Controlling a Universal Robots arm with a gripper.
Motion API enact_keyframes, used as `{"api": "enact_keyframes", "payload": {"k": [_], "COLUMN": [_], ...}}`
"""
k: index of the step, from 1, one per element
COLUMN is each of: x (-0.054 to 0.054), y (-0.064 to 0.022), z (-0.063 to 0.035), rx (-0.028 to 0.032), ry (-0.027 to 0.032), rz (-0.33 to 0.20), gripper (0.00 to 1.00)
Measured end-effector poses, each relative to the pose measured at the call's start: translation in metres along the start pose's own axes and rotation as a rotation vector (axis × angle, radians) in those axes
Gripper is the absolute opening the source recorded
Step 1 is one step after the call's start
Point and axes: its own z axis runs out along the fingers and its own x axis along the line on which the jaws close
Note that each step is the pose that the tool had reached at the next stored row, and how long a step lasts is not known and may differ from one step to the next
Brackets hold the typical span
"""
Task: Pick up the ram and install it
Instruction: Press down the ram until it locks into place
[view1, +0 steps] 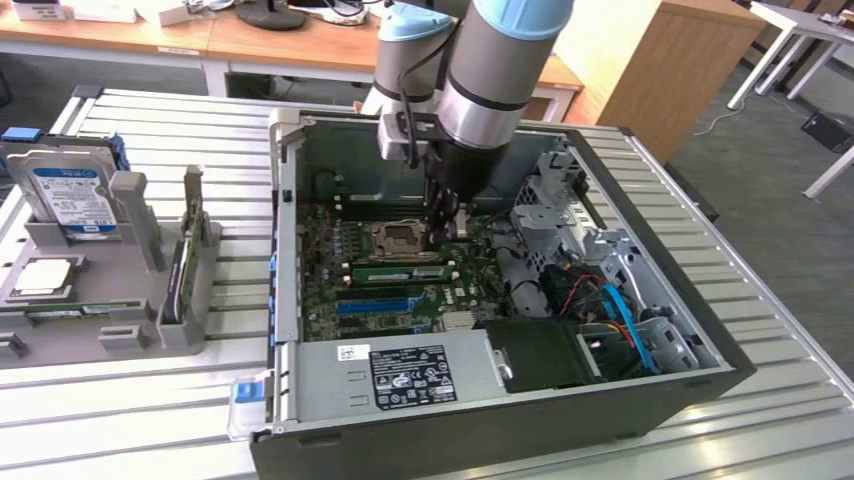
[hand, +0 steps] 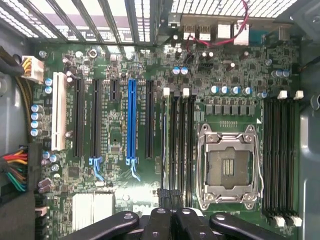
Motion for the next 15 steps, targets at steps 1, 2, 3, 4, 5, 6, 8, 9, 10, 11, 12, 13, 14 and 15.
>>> {"api": "enact_keyframes", "payload": {"k": [1, 2, 3, 4, 5, 6, 8, 9, 10, 11, 12, 13, 14, 15], "x": [0.000, 0.000, 0.000, 0.000, 0.000, 0.000, 0.000, 0.000, 0.000, 0.000, 0.000, 0.000, 0.000, 0.000], "y": [-0.0006, -0.0013, -0.0021, -0.0028, -0.0035, -0.0044, -0.0065, -0.0078, -0.0092, -0.0107, -0.0120, -0.0132, -0.0144, -0.0155], "z": [0.0001, 0.0001, 0.0001, 0.0001, 0.0000, 0.0000, 0.0000, 0.0000, -0.0001, -0.0001, -0.0001, -0.0001, -0.0001, -0.0001], "rx": [0.0037, 0.0074, 0.0101, 0.0110, 0.0110, 0.0110, 0.0110, 0.0111, 0.0110, 0.0111, 0.0110, 0.0111, 0.0111, 0.0111], "ry": [0.0000, 0.0000, -0.0001, 0.0000, 0.0002, 0.0003, 0.0002, 0.0000, 0.0001, 0.0001, 0.0000, 0.0001, 0.0000, 0.0000], "rz": [-0.001, -0.001, -0.002, -0.002, -0.002, -0.002, -0.002, -0.002, -0.002, -0.002, -0.002, -0.002, -0.002, -0.002], "gripper": [0.11, 0.11, 0.11, 0.11, 0.11, 0.11, 0.11, 0.11, 0.11, 0.11, 0.11, 0.11, 0.11, 0.11]}}
